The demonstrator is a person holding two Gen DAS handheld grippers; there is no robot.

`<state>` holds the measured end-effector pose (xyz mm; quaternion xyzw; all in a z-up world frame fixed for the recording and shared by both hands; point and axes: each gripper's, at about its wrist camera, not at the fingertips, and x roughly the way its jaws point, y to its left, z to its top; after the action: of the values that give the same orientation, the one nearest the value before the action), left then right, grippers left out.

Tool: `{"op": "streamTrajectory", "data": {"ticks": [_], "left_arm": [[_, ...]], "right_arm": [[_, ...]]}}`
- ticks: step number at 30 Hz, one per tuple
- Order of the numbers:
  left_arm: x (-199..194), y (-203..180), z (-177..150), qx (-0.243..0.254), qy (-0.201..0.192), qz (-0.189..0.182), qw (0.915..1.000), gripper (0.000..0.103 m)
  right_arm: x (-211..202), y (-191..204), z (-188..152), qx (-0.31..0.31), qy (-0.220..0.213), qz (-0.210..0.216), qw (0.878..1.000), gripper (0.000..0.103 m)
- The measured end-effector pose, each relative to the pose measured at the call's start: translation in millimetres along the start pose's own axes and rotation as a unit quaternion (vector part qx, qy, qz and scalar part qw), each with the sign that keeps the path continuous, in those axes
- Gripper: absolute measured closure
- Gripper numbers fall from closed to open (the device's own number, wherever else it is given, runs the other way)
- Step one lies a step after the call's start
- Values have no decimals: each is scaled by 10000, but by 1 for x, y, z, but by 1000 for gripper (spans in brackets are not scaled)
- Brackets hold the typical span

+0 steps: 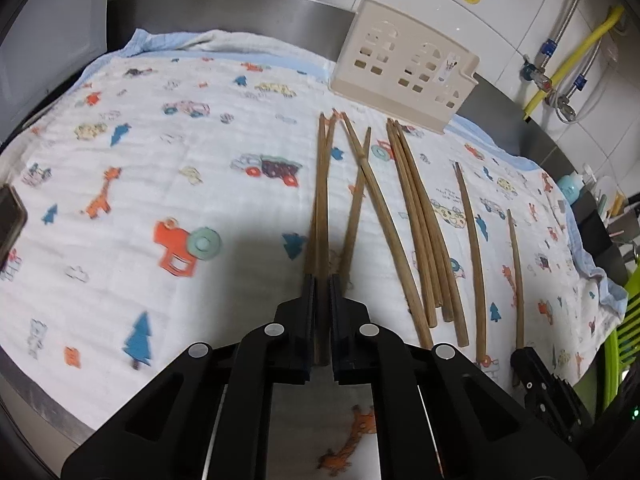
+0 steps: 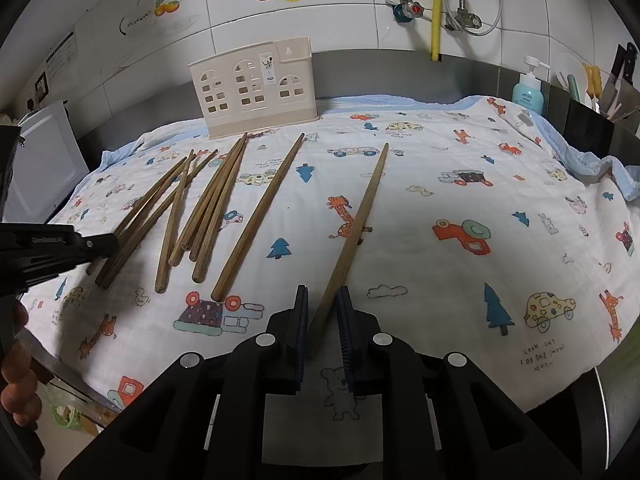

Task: Organize utensils
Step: 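Lower the left tool onto a wooden chopstick and close its fingers, then lift the chopstick with the left tool and carry it over the cream holder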

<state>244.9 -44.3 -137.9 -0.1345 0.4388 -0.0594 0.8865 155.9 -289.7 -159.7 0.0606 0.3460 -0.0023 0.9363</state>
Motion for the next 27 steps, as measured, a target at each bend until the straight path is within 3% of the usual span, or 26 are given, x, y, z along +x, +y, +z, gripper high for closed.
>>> {"op": "streamTrajectory", "data": {"ticks": [5, 10, 27], "left_arm": [[-5, 13, 6, 139, -83, 89, 9998, 97], [3, 25, 9, 206, 78, 198, 9996, 96], [11, 30, 7, 381, 15, -63, 9993, 94]], "right_arm": [[1, 2, 1, -1, 22, -41, 10000, 89], [2, 1, 2, 14, 14, -120, 9999, 89], [13, 14, 6, -69, -40, -630, 9980, 83]]}}
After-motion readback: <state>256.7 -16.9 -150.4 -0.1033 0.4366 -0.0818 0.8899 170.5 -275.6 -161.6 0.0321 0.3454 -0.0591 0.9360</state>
